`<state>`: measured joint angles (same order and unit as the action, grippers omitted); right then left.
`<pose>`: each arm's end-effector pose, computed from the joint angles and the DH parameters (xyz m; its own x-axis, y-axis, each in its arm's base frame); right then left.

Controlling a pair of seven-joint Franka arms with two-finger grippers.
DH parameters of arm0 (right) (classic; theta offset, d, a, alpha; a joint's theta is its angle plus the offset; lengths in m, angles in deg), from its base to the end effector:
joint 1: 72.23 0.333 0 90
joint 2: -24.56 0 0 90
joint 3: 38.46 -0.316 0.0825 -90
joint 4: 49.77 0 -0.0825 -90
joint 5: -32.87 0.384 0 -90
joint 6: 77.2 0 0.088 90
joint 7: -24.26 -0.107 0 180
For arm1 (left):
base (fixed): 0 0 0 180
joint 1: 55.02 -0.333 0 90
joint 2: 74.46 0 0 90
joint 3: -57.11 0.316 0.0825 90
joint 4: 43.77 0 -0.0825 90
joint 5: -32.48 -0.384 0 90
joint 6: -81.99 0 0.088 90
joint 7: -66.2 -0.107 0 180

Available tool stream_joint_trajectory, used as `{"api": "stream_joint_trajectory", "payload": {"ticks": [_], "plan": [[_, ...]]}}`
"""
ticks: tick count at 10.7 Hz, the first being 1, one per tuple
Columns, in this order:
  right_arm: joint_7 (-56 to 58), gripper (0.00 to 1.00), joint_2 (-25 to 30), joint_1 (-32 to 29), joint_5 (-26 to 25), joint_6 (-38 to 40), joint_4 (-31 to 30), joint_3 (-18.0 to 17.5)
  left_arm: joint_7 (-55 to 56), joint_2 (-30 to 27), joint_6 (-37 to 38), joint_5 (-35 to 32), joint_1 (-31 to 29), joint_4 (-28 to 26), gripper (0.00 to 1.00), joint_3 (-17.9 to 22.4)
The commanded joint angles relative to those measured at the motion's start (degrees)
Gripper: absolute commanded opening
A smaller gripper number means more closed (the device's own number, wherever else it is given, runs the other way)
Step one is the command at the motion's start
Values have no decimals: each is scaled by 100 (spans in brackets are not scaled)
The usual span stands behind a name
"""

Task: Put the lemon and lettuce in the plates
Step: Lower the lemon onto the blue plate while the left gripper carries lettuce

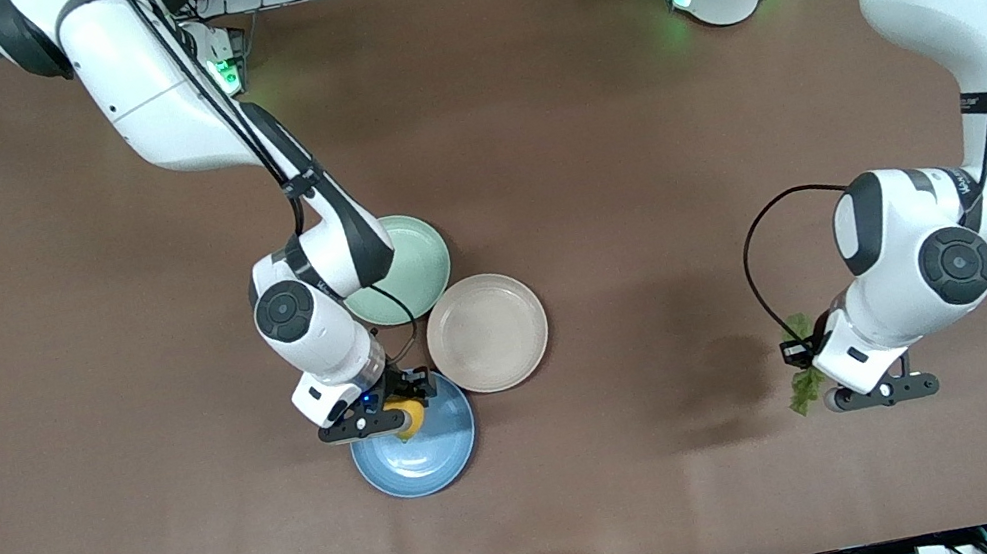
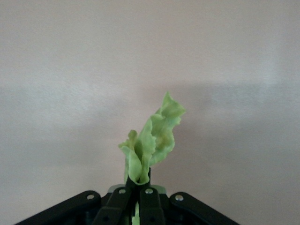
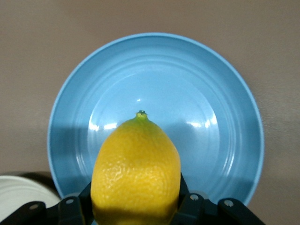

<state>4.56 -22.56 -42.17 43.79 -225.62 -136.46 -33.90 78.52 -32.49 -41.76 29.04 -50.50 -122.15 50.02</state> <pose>0.6594 0.3227 0.2013 0.9772 -0.0321 0.2101 0.0019 -0.9872 -0.1596 0.7291 -0.1271 0.2912 0.9983 0.0160 0.0568 0.0135 -0.9989 0.0438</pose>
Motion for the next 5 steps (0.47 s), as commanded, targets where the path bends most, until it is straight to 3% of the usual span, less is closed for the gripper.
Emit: {"api": "stream_joint_trajectory", "payload": {"ticks": [1, 2, 3, 4, 5], "plan": [[-43, 37, -158, 79, 147, -38, 205, 79, 436, -197, 140, -33, 172, -126, 0, -3], [-43, 41, -175, 79, 147, -38, 205, 79, 559, -232, 175, -33, 242, -126, 0, -12], [-43, 52, -184, 79, 138, -38, 205, 79, 709, -233, 176, -33, 295, -126, 0, -20], [-43, 89, -193, 71, 138, -38, 205, 79, 858, -233, 176, -33, 356, -126, 0, -38], [-26, 100, -211, 53, 129, -55, 196, 79, 1034, -241, 176, -33, 426, -126, 0, -82]]}}
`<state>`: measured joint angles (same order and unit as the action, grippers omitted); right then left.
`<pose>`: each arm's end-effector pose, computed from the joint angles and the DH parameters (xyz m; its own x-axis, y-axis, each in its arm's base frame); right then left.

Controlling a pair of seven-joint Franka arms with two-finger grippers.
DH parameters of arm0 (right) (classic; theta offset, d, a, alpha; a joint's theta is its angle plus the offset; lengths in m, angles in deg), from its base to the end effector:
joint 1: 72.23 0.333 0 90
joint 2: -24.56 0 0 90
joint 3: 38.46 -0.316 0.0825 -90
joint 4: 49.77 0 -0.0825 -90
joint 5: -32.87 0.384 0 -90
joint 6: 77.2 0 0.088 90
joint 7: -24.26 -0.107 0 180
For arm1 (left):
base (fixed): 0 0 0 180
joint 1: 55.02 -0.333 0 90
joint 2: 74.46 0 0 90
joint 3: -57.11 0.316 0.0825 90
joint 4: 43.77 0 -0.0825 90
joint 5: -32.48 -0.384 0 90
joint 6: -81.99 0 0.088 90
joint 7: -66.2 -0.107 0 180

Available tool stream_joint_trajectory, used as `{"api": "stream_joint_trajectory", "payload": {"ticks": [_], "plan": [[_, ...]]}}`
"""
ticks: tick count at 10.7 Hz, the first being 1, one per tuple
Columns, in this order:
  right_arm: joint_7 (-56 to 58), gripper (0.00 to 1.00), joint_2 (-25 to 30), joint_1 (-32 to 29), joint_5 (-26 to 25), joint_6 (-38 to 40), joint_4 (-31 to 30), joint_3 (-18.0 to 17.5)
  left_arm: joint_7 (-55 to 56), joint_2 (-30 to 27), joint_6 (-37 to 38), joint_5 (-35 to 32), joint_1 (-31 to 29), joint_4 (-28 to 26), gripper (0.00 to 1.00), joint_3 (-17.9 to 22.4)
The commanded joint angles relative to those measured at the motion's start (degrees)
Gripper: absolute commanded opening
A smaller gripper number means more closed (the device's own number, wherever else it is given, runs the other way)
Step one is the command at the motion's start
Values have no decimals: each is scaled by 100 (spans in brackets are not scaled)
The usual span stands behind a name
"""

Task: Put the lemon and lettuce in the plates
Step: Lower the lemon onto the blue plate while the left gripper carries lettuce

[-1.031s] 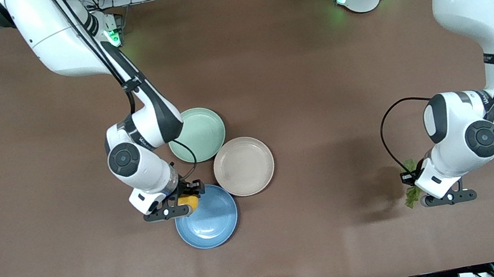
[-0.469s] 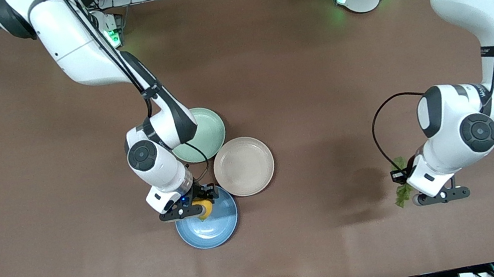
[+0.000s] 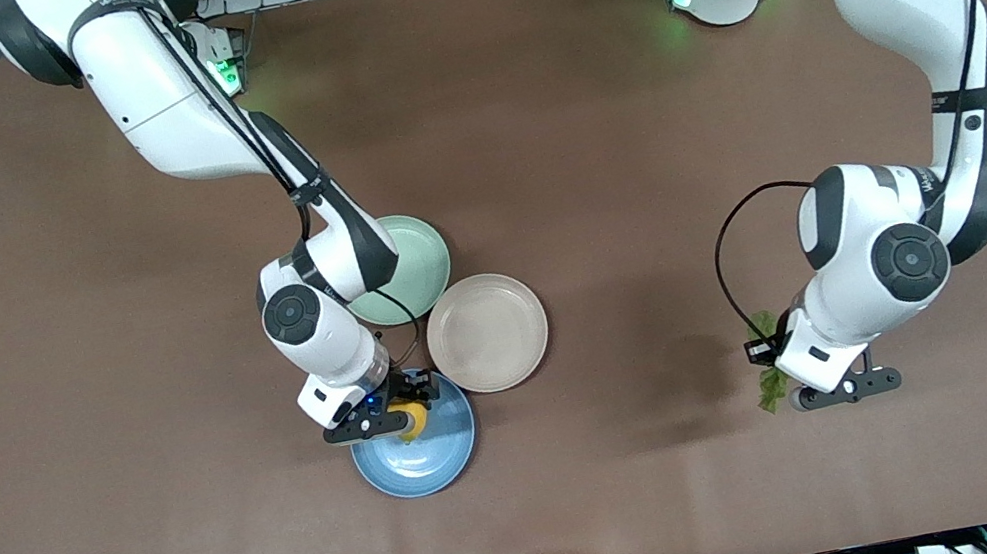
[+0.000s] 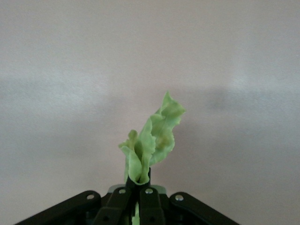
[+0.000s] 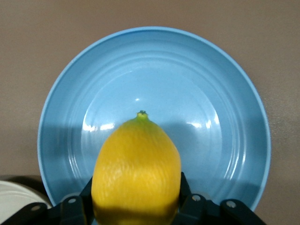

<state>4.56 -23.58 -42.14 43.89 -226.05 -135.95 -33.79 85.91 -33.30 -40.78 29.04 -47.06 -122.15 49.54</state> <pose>0.6605 0.3223 0.1931 0.9771 -0.0335 0.2100 -0.0001 -0.9876 -0.1572 0.7179 -0.1750 0.3004 0.9958 0.0781 0.0471 0.0756 -0.9957 0.0534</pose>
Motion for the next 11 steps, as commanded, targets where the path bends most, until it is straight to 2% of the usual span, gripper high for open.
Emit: {"api": "stream_joint_trajectory", "payload": {"ticks": [1, 4, 6, 8, 11], "plan": [[36, 100, -117, 42, 111, -56, 146, 68, 488, -169, 77, -33, 170, -125, 0, -68], [1, 100, -13, -72, 277, 214, 207, 68, 928, -213, 112, -33, 391, -134, 0, -78], [10, 100, 23, -64, 715, 1178, 609, 216, 1174, -213, 113, -33, 505, -134, 0, -104], [19, 100, 268, -73, 1068, 1831, 682, 358, 1534, -213, 113, -33, 706, -125, 0, -113], [28, 100, 488, -221, 1086, 2044, 612, 359, 2123, -213, 113, -33, 1014, -108, 0, -113]]}}
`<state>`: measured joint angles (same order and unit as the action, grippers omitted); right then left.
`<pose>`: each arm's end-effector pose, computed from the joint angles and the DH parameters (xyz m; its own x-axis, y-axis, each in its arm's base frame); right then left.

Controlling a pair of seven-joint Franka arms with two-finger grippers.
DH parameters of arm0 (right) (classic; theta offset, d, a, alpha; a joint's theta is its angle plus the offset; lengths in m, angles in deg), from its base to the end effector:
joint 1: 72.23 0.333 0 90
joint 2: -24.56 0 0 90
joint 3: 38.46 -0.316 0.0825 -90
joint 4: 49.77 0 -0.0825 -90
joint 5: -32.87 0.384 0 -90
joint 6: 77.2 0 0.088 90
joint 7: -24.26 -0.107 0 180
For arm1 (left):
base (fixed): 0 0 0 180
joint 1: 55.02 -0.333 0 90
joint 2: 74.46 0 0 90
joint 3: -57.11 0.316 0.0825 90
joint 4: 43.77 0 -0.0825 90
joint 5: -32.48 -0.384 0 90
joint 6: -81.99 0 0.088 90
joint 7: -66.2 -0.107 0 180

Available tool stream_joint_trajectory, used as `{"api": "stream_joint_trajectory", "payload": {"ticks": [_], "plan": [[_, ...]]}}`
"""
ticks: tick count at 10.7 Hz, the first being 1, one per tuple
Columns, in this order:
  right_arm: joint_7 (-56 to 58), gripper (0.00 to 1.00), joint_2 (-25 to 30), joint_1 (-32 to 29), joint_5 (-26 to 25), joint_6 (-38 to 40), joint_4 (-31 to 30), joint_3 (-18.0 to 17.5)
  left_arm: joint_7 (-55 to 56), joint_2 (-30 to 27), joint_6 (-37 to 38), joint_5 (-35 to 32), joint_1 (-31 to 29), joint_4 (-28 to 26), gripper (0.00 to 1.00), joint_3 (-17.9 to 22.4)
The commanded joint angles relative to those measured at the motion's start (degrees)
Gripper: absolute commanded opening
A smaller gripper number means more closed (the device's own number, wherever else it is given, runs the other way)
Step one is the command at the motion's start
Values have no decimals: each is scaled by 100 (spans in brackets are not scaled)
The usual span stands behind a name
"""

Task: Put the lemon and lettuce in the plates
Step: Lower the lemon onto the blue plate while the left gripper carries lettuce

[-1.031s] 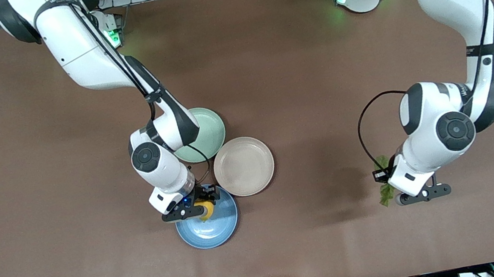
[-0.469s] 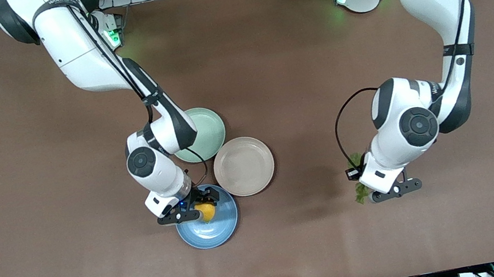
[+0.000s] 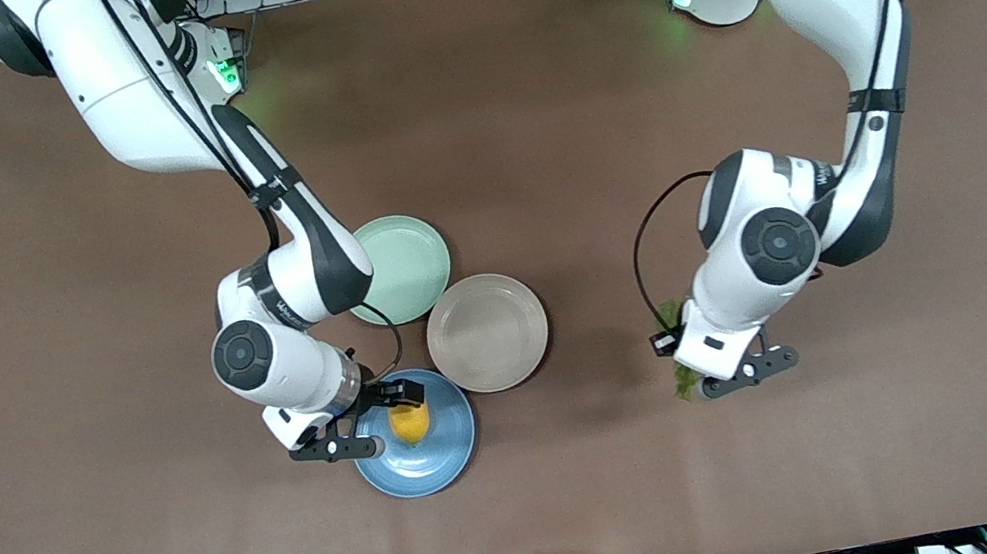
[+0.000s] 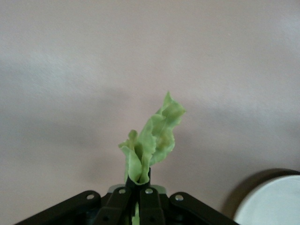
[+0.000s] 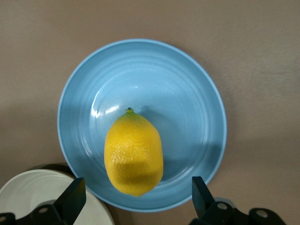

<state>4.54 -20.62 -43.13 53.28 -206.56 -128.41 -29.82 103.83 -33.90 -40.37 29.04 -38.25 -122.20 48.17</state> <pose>0.6867 0.2929 0.2591 0.9883 -0.1510 0.0229 -0.1430 -0.9673 -0.2093 0.6767 -0.2953 0.3082 0.9759 0.2171 0.0234 0.2146 -0.9735 0.0792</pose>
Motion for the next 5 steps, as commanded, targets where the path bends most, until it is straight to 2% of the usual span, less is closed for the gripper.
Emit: {"api": "stream_joint_trajectory", "payload": {"ticks": [1, 3, 5], "plan": [[47, 100, 341, -280, 130, 295, -203, -47, 507, -145, 72, -33, 230, -103, 0, 16], [318, 100, 744, -492, 112, 683, -440, -47, 788, -145, 72, -25, 432, -103, 0, 16], [984, 100, 1193, -764, 112, 815, -948, -47, 1052, -145, 72, 45, 660, -95, 0, 16]]}}
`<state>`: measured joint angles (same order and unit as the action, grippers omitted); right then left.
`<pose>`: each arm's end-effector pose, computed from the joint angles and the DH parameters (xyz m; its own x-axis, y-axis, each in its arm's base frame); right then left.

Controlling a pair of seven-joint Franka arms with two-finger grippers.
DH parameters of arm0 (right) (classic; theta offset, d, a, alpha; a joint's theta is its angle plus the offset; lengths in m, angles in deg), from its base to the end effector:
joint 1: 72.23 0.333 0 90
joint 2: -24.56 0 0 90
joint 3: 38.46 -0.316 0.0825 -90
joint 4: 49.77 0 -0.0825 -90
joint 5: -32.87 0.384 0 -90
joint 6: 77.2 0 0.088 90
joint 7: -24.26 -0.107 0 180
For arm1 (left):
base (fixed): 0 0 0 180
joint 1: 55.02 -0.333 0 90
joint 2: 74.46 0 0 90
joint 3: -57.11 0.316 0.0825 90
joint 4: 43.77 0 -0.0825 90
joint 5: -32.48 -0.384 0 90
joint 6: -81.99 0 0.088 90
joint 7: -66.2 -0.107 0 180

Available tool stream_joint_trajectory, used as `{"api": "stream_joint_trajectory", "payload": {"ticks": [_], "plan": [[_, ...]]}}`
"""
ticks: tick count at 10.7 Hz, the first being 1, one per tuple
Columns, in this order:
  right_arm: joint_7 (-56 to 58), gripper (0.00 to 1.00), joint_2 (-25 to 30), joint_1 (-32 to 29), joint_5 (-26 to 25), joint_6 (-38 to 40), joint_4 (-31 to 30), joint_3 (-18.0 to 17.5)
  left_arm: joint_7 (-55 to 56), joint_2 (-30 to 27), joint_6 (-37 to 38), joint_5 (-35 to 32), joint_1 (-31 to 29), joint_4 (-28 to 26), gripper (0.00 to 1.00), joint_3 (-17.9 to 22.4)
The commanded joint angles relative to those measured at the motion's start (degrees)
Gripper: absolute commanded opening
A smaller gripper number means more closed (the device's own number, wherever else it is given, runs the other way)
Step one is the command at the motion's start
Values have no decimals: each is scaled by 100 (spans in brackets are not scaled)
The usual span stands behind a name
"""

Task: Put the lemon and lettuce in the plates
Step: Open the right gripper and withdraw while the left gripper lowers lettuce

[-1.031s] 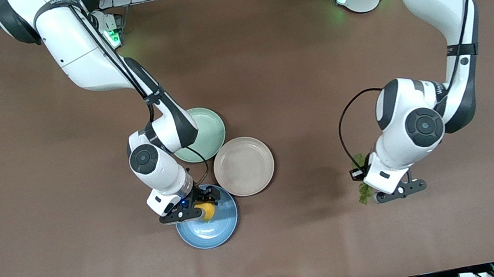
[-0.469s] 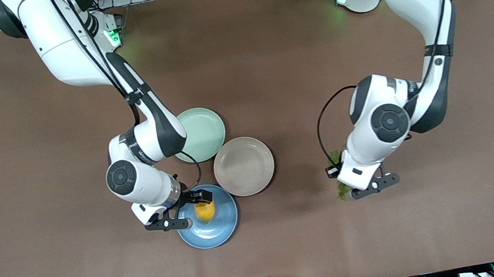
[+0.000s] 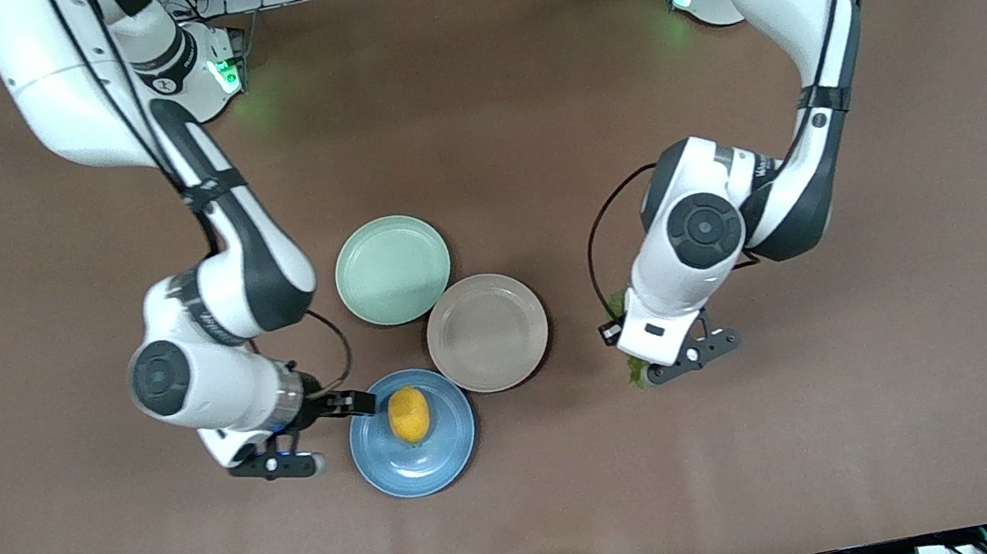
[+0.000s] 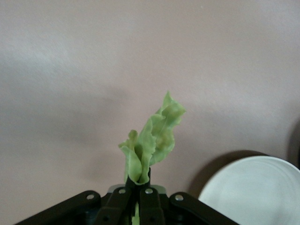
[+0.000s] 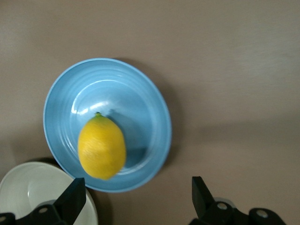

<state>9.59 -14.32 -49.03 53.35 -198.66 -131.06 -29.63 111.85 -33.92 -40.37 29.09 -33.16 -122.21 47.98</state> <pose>0.6950 0.2172 0.3059 0.9883 -0.1479 -0.0369 -0.1523 -0.9659 -0.2093 0.6469 -0.3559 0.3086 0.9644 0.2643 0.0104 0.2625 -0.9613 0.0840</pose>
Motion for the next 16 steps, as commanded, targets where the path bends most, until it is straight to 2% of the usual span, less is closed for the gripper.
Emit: {"api": "stream_joint_trajectory", "payload": {"ticks": [1, 4, 6, 11, 16], "plan": [[778, 100, 747, -297, 97, 183, -912, -75, 416, -142, 72, 49, 265, -85, 0, 34], [1237, 100, 1179, -622, -95, 237, -1667, -110, 733, -125, 37, 40, 547, -85, 0, 34], [1509, 100, 1381, -1008, -455, 272, -1933, -329, 892, -89, -25, 40, 688, -85, 0, 43], [1554, 100, 1680, -1598, -1150, 710, -2039, -743, 1436, 156, -823, 40, 1154, -93, 0, 52], [2125, 100, 2119, -1959, -1361, 1448, -2031, -743, 1770, 429, -1474, 5, 1496, -93, 0, 78]]}}
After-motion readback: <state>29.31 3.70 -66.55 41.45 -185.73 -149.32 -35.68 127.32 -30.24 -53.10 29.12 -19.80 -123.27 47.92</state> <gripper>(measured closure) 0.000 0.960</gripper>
